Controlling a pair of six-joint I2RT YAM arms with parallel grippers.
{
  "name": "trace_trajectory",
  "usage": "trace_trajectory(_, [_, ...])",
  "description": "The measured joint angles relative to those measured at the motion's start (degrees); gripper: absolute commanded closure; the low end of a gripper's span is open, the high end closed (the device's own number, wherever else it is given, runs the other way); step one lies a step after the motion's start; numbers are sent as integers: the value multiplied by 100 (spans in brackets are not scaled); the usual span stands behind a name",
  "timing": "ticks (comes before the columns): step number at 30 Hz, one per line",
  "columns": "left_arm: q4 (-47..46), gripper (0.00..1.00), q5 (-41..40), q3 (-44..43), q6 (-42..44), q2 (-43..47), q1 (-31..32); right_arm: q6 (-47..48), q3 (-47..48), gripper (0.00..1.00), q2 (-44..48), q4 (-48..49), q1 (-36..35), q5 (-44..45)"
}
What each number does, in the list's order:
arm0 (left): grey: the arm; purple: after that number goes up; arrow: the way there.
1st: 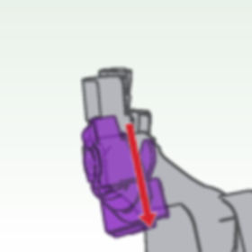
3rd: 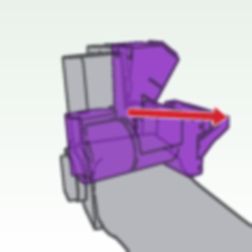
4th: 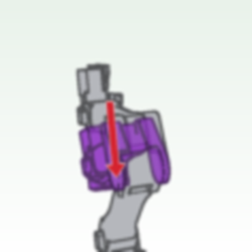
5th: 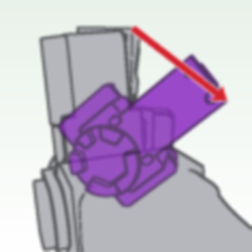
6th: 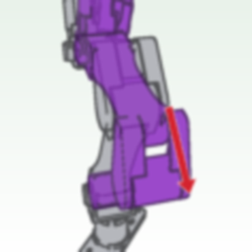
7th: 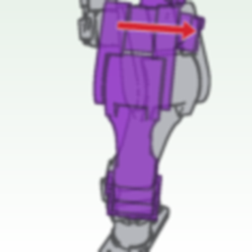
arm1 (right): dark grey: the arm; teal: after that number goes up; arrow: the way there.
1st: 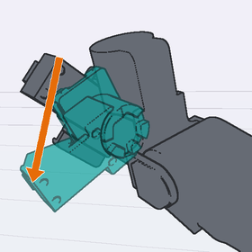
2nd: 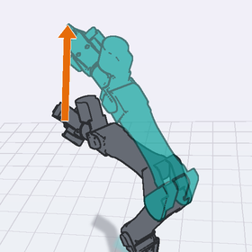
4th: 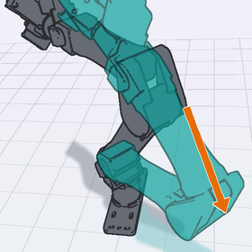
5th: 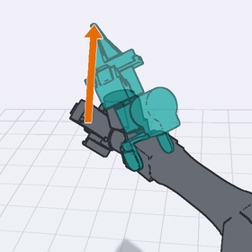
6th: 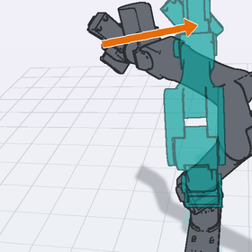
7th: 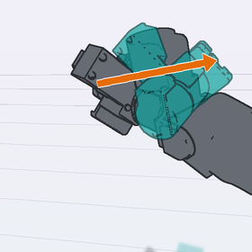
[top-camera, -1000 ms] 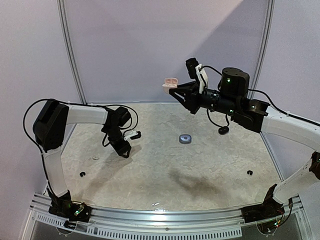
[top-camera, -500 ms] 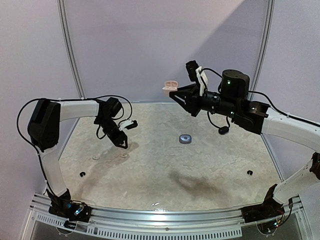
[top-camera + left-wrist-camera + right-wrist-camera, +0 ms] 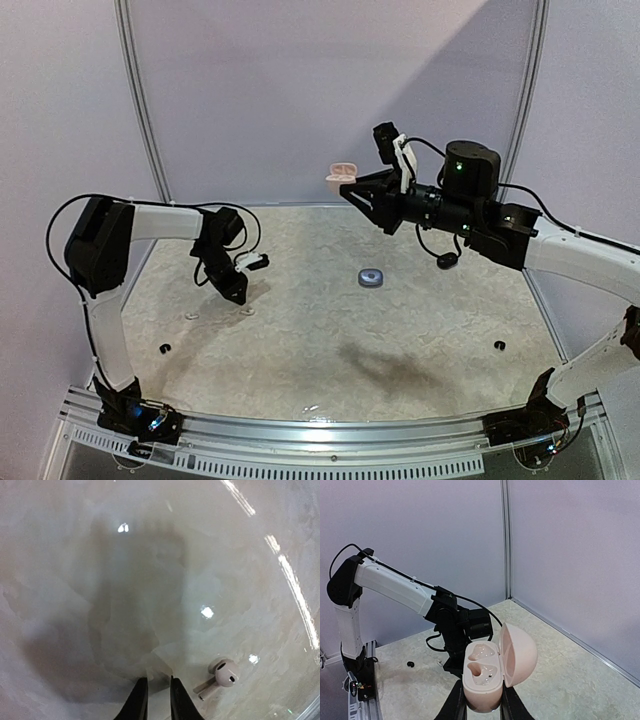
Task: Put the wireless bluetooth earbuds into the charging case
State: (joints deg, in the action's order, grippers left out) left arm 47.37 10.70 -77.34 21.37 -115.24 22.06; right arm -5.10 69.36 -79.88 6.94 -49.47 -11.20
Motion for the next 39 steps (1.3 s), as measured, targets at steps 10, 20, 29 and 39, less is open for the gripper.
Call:
trace_trajectory(10, [-13,83,83,302,2,201,55,-2,-48,99,0,2,0,-2])
trace_trajectory(20, [192,83,225,474,0,317,197,0,-50,99,0,2,0,-2])
trace_trajectory(29, [306,78,304,557,-22,380,297,2,-66,99,0,7,0,-2])
trace_trajectory(39, [610,69,179,573,-61,470,428,2,-87,99,0,9,0,-2])
